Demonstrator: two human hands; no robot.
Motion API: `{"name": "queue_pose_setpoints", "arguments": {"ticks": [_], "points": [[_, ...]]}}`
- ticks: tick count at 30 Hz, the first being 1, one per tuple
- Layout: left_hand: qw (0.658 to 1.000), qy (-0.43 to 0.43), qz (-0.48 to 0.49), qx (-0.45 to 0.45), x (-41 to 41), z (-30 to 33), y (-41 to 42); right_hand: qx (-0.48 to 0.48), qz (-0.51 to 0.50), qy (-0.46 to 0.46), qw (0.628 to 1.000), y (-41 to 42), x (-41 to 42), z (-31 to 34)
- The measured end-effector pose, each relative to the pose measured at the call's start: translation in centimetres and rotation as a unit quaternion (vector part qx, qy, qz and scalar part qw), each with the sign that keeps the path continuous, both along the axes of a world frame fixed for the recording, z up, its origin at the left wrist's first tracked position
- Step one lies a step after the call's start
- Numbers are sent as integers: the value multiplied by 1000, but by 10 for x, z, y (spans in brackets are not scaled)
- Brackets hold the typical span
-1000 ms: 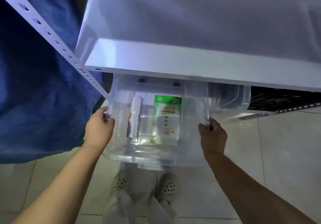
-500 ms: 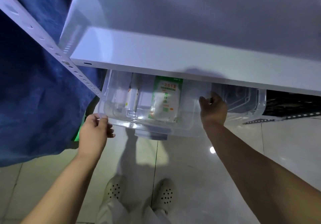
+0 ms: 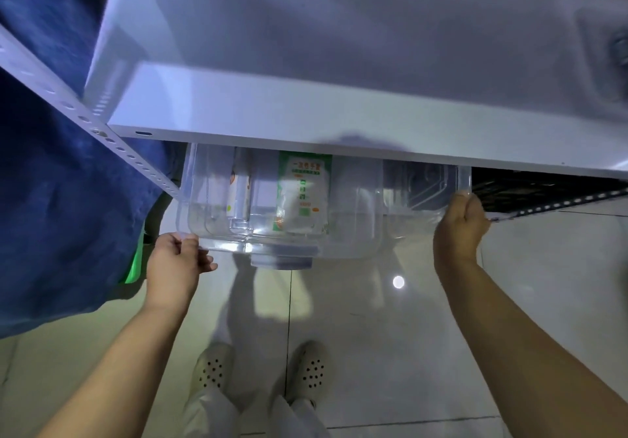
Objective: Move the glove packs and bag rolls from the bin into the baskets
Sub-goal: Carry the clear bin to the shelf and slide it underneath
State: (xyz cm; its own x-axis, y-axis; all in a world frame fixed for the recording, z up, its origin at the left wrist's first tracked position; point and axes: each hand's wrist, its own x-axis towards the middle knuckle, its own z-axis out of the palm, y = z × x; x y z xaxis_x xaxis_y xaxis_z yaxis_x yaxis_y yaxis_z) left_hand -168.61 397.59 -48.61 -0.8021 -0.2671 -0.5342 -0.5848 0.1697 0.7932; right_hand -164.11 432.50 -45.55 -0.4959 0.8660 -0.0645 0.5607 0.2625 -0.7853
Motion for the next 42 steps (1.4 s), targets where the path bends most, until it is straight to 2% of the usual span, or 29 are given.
{"name": "queue_pose_setpoints", "arguments": {"ticks": [4,10,14,18,22,26,30,35,37,40,42], "points": [[1000,-3,-7,20,0,1,-2,-72,22,70,995,-21,-8,0],[999,-7,-11,41,1,-1,-6,2,71,83,994,-96,8,-6],[999,-8,-13,52,-2,-2,-15,37,64,96,993,-141,25,-6],[997,-9,-17,73,-4,-4,-20,80,131,64,986,-175,30,-7],[995,-2,-33,99,-1,-7,-27,186,216,12,958,-221,13,-11],[993,12,-20,114,6,-7,-42,205,269,-30,940,-262,-11,-15],[997,19,-8,79,11,-9,-61,211,323,-87,919,-301,-30,-15],[999,33,-7,22,8,-8,-76,200,315,-107,922,-330,-48,-18],[999,32,-9,17,6,-6,-80,186,319,-100,924,-333,-50,-20],[999,36,-26,-10,4,-5,-83,161,337,-42,927,-324,-48,-19],[999,24,-38,-13,3,-6,-81,161,313,-17,936,-307,-41,-19]]}}
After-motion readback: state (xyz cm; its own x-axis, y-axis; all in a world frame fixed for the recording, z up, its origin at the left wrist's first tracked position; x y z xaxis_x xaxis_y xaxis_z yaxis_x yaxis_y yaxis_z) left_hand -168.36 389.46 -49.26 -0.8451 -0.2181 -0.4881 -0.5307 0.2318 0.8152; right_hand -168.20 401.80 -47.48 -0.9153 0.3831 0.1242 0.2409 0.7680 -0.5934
